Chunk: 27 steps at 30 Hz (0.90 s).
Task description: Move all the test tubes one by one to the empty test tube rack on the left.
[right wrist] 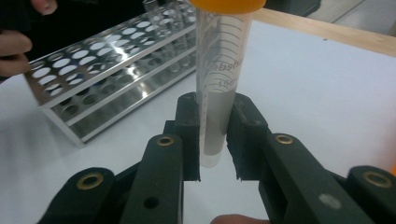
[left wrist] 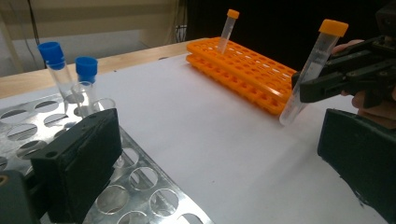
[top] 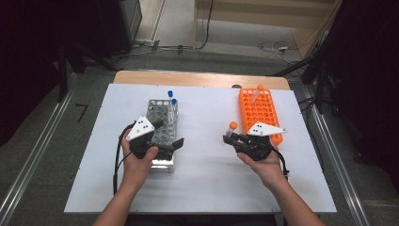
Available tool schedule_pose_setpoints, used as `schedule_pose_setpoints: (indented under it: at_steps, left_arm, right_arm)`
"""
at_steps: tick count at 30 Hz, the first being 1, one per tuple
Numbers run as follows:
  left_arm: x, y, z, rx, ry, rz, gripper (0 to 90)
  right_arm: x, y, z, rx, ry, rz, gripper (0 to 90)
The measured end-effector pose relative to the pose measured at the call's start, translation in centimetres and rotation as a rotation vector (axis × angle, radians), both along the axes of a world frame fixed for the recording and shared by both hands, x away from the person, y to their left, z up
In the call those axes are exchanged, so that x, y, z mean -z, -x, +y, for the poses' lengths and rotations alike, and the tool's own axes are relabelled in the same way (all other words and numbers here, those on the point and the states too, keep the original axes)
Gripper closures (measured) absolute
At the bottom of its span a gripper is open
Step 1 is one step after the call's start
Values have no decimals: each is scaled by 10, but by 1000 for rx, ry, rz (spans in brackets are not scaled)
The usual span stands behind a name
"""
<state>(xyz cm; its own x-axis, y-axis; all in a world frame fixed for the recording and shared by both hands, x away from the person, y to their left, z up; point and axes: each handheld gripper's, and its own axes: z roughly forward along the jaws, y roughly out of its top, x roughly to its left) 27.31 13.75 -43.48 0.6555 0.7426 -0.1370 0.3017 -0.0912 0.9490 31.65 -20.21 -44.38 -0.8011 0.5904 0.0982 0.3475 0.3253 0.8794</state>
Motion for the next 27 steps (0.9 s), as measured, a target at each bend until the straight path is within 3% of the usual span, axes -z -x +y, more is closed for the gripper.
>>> schedule_pose_setpoints:
  at_steps: [5, 11, 27]
  left_arm:
    - [-2, 3, -9, 24, 1, 0, 25]
    - [-1, 3, -23, 47, -20, 14, 121]
    - [-3, 7, -44, 214, 16, 10, 381]
  right_arm:
    - [1, 8, 11, -39, -4, 9, 729]
    - [1, 15, 22, -74, -2, 11, 729]
    - [7, 27, 51, -144, 30, 12, 729]
